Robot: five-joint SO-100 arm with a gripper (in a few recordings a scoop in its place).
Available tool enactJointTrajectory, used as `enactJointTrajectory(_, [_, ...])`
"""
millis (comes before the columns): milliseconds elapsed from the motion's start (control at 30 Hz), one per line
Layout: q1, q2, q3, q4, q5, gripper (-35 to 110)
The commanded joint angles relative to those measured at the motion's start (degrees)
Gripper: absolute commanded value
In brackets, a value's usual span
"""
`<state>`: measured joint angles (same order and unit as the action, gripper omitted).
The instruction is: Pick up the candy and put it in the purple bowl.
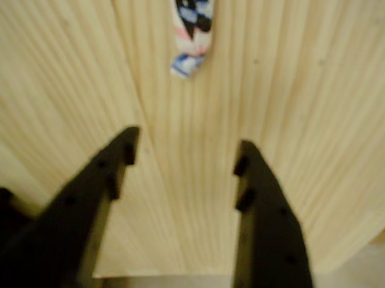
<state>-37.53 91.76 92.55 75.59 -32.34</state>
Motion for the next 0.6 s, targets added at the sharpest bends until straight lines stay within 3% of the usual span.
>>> enactJointTrajectory(0, [-1.6, -0.4, -5.4, -1.1, 2.5, 19])
enactJointTrajectory(567, [-1.6, -7.6, -6.6, -4.5, 8.8, 21])
